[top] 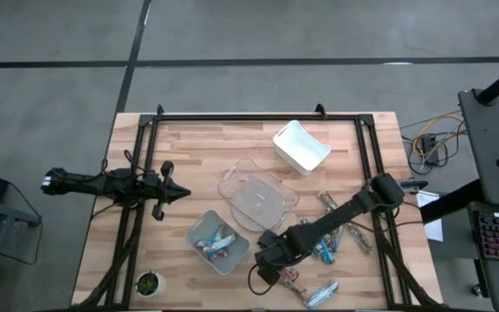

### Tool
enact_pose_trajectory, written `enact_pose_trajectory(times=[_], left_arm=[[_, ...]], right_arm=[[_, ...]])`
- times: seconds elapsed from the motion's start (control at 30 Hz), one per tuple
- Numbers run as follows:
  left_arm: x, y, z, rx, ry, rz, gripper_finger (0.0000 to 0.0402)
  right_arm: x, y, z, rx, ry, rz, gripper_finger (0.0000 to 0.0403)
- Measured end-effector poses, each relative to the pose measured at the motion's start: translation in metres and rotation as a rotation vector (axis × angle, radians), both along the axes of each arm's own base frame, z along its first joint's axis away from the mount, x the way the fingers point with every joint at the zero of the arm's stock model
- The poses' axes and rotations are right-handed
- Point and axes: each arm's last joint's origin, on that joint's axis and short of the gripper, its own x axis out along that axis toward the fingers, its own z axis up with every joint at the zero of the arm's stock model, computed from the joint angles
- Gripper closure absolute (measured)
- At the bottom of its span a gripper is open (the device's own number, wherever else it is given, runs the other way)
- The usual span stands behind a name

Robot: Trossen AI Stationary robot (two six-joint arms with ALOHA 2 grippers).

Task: Pick and place Granola Bars by type
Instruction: Put the red granola bar into the gray bin

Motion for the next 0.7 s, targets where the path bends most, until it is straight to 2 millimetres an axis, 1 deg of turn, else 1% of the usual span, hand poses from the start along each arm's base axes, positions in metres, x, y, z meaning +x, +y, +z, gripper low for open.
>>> enact_pose_trajectory(times=[0.17, 0.43, 0.7], left_arm=[[0.000, 0.000, 0.000, 0.000, 0.000, 0.000, 0.0401], [0.000, 0.000, 0.000, 0.000, 0.000, 0.001, 0.0401], [0.000, 0.000, 0.000, 0.000, 0.000, 0.001, 0.0401]], right_arm=[[-0.005, -0.001, 0.021, 0.010, -0.057, -0.012, 0.0356], [-0.010, -0.003, 0.047, 0.005, -0.149, -0.025, 0.0356], [-0.003, -0.001, 0.066, 0.068, -0.311, 0.030, 0.0356]])
